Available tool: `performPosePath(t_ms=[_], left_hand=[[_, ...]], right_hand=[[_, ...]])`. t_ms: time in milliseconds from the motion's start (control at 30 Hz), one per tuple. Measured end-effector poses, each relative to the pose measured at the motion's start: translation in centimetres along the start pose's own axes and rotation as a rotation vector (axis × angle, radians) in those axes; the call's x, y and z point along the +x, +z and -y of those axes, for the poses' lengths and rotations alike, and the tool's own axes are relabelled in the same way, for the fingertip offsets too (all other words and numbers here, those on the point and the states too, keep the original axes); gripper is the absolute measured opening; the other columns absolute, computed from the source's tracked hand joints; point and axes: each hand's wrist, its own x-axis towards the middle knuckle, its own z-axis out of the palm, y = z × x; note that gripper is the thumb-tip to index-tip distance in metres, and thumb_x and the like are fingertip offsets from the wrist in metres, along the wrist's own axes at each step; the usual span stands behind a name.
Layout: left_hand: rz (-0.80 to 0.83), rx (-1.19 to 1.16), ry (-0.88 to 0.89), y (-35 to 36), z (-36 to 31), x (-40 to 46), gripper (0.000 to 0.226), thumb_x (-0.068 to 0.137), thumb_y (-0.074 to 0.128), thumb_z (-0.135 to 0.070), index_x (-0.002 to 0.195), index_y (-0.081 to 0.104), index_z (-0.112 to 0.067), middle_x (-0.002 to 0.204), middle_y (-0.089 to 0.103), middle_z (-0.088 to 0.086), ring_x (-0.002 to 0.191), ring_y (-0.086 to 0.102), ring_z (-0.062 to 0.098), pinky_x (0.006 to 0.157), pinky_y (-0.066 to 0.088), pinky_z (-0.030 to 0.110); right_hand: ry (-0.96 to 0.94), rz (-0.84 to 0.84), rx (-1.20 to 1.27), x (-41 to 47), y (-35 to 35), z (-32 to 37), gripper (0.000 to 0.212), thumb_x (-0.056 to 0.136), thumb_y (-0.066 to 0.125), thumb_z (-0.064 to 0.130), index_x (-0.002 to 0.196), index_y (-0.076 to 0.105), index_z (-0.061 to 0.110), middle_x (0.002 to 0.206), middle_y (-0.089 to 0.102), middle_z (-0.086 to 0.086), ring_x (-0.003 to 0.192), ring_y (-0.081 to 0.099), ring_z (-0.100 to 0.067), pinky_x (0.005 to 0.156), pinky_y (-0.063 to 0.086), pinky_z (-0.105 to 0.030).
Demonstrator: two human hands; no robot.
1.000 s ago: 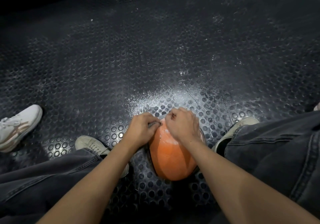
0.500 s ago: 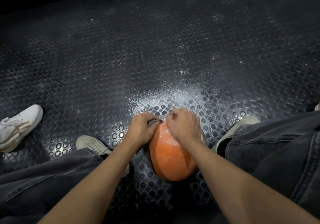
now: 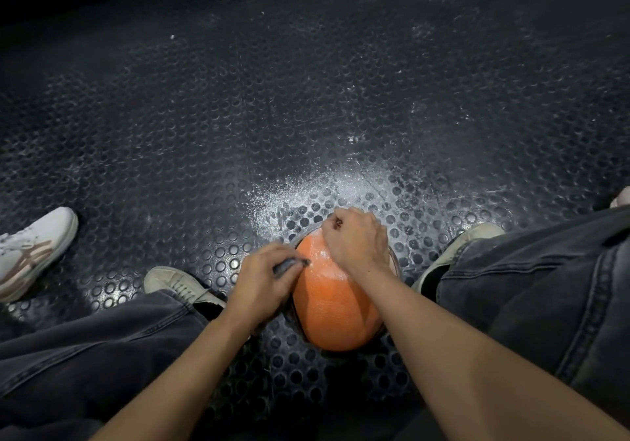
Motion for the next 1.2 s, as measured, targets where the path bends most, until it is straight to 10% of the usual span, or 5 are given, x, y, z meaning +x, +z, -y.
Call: performPosePath(t_ms=[233, 733, 900, 1067, 1200], left_hand=[[-0.093, 0.035, -0.163, 1.0, -0.9, 3.5, 0.011, 0.089, 0.065, -0.013, 0.097, 0.072, -0.014, 0.091, 0.064, -0.005, 0.08, 0.054, 0.006, 0.074, 0.042, 0.011], [0.095, 0.02, 0.149, 1.0, -1.8, -0.9, 0.01, 0.085, 0.069, -0.012, 0.094, 0.073, -0.016, 0.09, 0.064, -0.009, 0.083, 0.058, 0.003, 0.076, 0.041, 0.01], [-0.155, 0.033, -0.026, 1.1, -0.6, 1.3, 0.009, 0.085, 0.069, -0.014, 0.092, 0.074, -0.016, 0.087, 0.062, -0.009, 0.079, 0.056, 0.003, 0.082, 0.048, 0.026], [0.117, 0.038, 0.284, 1.1, -1.6, -1.5, 0.012, 0.086, 0.067, -0.01, 0.094, 0.073, -0.016, 0.093, 0.065, -0.006, 0.085, 0.06, 0.005, 0.079, 0.046, 0.016], [-0.161, 0.009, -0.008, 1.3, -1.0, 0.6, 0.011, 0.086, 0.067, -0.01, 0.094, 0.074, -0.014, 0.089, 0.063, -0.007, 0.081, 0.057, 0.005, 0.076, 0.038, 0.013]], right_hand=[[0.01, 0.0, -0.012, -0.4, 0.2, 0.3, 0.024, 0.099, 0.044, 0.033, 0.088, 0.063, 0.022, 0.088, 0.06, 0.005, 0.09, 0.054, -0.017, 0.09, 0.043, -0.038], [0.058, -0.043, 0.045, -0.2, -0.3, -0.1, 0.026, 0.099, 0.045, 0.032, 0.076, 0.057, 0.025, 0.079, 0.059, 0.006, 0.083, 0.056, -0.018, 0.088, 0.047, -0.041], [0.071, -0.06, 0.052, -0.3, 0.3, 0.3, 0.025, 0.098, 0.046, 0.033, 0.08, 0.06, 0.024, 0.081, 0.058, 0.007, 0.088, 0.054, -0.019, 0.088, 0.044, -0.039], [0.095, -0.048, 0.027, 0.2, -0.1, -0.2, 0.024, 0.099, 0.045, 0.034, 0.082, 0.059, 0.024, 0.085, 0.058, 0.006, 0.086, 0.054, -0.018, 0.089, 0.041, -0.038], [0.104, -0.06, 0.043, -0.1, 0.3, 0.3, 0.026, 0.099, 0.043, 0.034, 0.083, 0.059, 0.023, 0.087, 0.057, 0.005, 0.089, 0.053, -0.019, 0.089, 0.038, -0.039]])
